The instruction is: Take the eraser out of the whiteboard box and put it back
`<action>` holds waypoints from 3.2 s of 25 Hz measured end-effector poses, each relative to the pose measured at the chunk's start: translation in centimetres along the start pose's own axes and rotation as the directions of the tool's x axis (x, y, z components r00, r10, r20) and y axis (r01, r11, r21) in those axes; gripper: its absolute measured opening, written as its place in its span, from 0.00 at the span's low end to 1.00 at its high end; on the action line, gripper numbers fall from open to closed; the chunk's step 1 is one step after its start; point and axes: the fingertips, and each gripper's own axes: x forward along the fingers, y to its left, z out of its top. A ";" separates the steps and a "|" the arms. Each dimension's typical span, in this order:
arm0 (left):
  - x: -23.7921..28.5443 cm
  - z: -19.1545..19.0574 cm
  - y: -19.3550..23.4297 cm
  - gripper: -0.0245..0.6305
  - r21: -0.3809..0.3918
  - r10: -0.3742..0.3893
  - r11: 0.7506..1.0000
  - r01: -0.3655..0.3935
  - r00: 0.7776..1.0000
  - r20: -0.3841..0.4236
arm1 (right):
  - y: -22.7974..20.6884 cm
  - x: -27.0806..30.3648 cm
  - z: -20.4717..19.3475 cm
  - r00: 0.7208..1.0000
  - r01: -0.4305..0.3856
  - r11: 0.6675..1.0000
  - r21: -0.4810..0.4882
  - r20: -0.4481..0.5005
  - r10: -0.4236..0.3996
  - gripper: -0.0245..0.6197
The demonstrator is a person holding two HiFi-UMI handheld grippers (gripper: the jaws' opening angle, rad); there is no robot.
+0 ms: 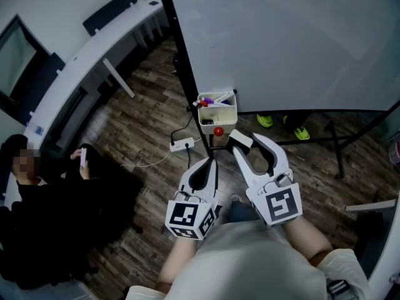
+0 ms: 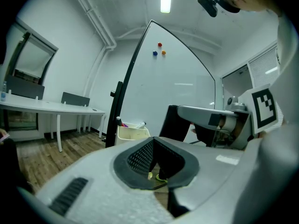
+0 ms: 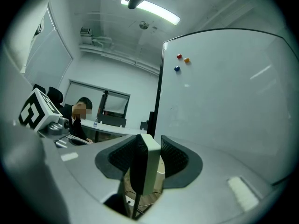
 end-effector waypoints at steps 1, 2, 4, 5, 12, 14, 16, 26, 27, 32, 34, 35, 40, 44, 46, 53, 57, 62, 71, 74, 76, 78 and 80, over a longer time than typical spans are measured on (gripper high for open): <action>-0.2 -0.1 -0.1 0.04 -0.001 0.000 1.000 0.000 1.000 0.000 | 0.2 -0.2 0.0 1.000 0.000 1.000 0.002 -0.001 0.000 0.30; -0.4 -0.1 -0.2 0.04 -0.003 0.000 1.000 0.000 1.000 0.000 | 0.4 -0.5 0.0 1.000 0.000 1.000 0.004 -0.003 0.000 0.30; -0.9 -0.2 -0.5 0.04 -0.004 -0.001 1.000 0.001 1.000 -0.001 | 0.7 -1.0 0.1 1.000 0.000 1.000 0.004 -0.007 0.000 0.30; -1.1 -0.3 -0.7 0.04 -0.004 -0.001 1.000 0.001 1.000 -0.002 | 0.9 -1.2 0.1 1.000 0.000 1.000 0.005 -0.009 0.000 0.30; -2.3 -0.8 -1.6 0.04 -0.007 0.000 1.000 0.000 1.000 0.000 | 1.8 -2.9 -0.2 1.000 -0.001 1.000 0.007 -0.020 0.001 0.30; -2.7 -0.9 -1.7 0.04 -0.007 0.002 1.000 -0.002 1.000 0.000 | 2.1 -3.3 -0.2 1.000 -0.002 1.000 0.011 -0.023 0.002 0.30; -3.1 -1.0 -1.9 0.04 -0.008 0.005 1.000 -0.005 1.000 0.003 | 2.4 -3.7 -0.2 1.000 -0.003 1.000 0.011 -0.025 0.003 0.30; -4.5 -1.0 -3.2 0.04 -0.008 -0.006 1.000 0.006 1.000 0.023 | 3.7 -5.2 -0.3 1.000 -0.016 1.000 0.018 -0.026 0.016 0.30; -4.6 -0.9 -3.3 0.04 -0.012 -0.007 1.000 0.007 1.000 0.026 | 3.8 -5.4 -0.3 0.999 -0.018 1.000 0.019 -0.029 0.018 0.30; -5.2 -1.0 -3.3 0.04 -0.009 0.005 1.000 -0.005 1.000 0.026 | 4.4 -5.8 -0.3 0.999 -0.028 0.999 0.018 -0.033 0.028 0.30; -5.4 -1.1 -3.2 0.04 -0.008 0.011 1.000 -0.011 1.000 0.024 | 4.7 -5.9 -0.3 0.999 -0.033 0.999 0.016 -0.031 0.034 0.30; -5.4 -1.1 -3.2 0.04 -0.009 0.013 1.000 -0.012 1.000 0.022 | 4.7 -5.9 -0.2 0.999 -0.034 0.999 0.016 -0.031 0.035 0.30; -5.6 -1.3 -3.2 0.04 -0.008 0.013 1.000 -0.013 1.000 0.015 | 4.8 -6.0 -0.2 0.999 -0.034 0.999 0.017 -0.028 0.034 0.30; -5.6 -1.4 -3.1 0.04 -0.007 0.015 1.000 -0.015 1.000 0.011 | 4.8 -5.9 -0.3 0.999 -0.037 0.999 0.016 -0.031 0.038 0.30; -5.5 -1.5 -2.9 0.04 -0.007 0.017 1.000 -0.017 1.000 0.009 | 4.8 -5.7 -0.3 0.999 -0.038 0.999 0.019 -0.031 0.039 0.30; -5.1 -1.3 -2.0 0.04 -0.010 0.025 1.000 -0.025 1.000 0.007 | 4.5 -4.5 -0.3 0.999 -0.044 0.999 0.018 -0.030 0.044 0.30; -4.8 -1.1 -1.4 0.04 -0.010 0.027 1.000 -0.027 1.000 0.006 | 4.3 -3.6 -0.2 0.999 -0.044 0.999 0.018 -0.026 0.044 0.30; -4.1 -1.0 -0.6 0.04 -0.010 0.031 0.999 -0.031 1.000 0.003 | 3.9 -2.5 -0.3 0.999 -0.040 0.999 0.021 -0.025 0.041 0.30; -2.6 -0.6 0.9 0.04 -0.013 0.034 0.999 -0.034 0.999 -0.001 | 3.1 -0.2 -0.5 0.999 -0.043 0.999 0.023 -0.020 0.044 0.30; -2.0 -0.5 1.3 0.04 -0.015 0.035 0.999 -0.035 0.999 -0.004 | 2.7 0.4 -0.6 0.999 -0.041 0.999 0.026 -0.020 0.042 0.30; -1.6 -0.4 1.5 0.04 -0.016 0.037 0.999 -0.037 0.999 -0.003 | 2.3 0.8 -0.6 0.999 -0.038 0.999 0.027 -0.021 0.039 0.30; -1.2 -0.2 1.8 0.04 -0.016 0.039 0.999 -0.039 0.999 0.000 | 1.9 1.1 -0.7 0.999 -0.036 0.999 0.027 -0.018 0.036 0.30; -0.8 0.0 2.0 0.04 -0.017 0.043 0.999 -0.042 0.999 0.003 | 1.6 1.5 -0.8 0.999 -0.035 0.999 0.027 -0.019 0.036 0.30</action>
